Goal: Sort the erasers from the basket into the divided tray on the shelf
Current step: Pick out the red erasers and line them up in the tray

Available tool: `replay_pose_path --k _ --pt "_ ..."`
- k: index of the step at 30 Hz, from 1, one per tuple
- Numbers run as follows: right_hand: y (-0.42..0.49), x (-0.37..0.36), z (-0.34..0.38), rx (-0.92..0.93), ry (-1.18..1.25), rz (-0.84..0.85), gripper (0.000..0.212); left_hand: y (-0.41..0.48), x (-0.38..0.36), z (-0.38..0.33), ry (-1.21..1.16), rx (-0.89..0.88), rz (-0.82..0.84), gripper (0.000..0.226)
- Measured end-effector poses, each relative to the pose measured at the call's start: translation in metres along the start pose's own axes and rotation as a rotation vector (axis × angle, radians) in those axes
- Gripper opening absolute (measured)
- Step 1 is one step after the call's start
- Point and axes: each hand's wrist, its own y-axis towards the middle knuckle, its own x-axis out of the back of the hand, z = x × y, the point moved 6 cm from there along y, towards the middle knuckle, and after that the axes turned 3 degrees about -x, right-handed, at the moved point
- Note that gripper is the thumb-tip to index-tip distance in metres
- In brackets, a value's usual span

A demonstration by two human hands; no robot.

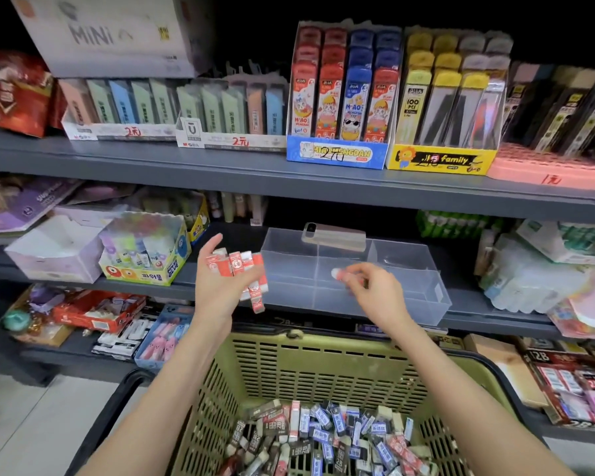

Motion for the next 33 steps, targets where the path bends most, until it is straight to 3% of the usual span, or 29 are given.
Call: replay_pose_path --k 4,10,14,19,23,28,33 --pt "-0.005 0.012 -0.021 0.039 -0.094 -0.015 0.028 0.017 0.006 0.012 0.078 -0.002 -0.027 0.075" --pt "-0.012 0.032 -0.047 0.026 -0.002 -0.003 0.027 0.022 -0.009 0.043 -0.019 0.105 0.073 0.066" --pt "-0.014 0.035 -0.047 0.012 0.078 0.04 0.01 0.023 -0.016 0.056 -0.105 0.203 0.083 0.056" --pt "-0.007 0.032 -0.04 -0.111 0.222 0.143 0.034 0.026 -0.02 0.062 -0.187 0.31 0.154 0.055" --pt "-0.003 0.018 -0.03 -0.208 0.321 0.238 0.036 0.034 -0.024 0.063 -0.21 0.348 0.203 0.055" --pt "0.02 0.018 0.008 -0.057 0.402 0.097 0.03 0.044 -0.031 0.065 -0.25 0.373 0.251 0.058" --pt "0.057 -0.022 0.043 -0.107 0.257 0.262 0.039 0.036 -0.037 0.074 -0.225 0.466 0.319 0.065"
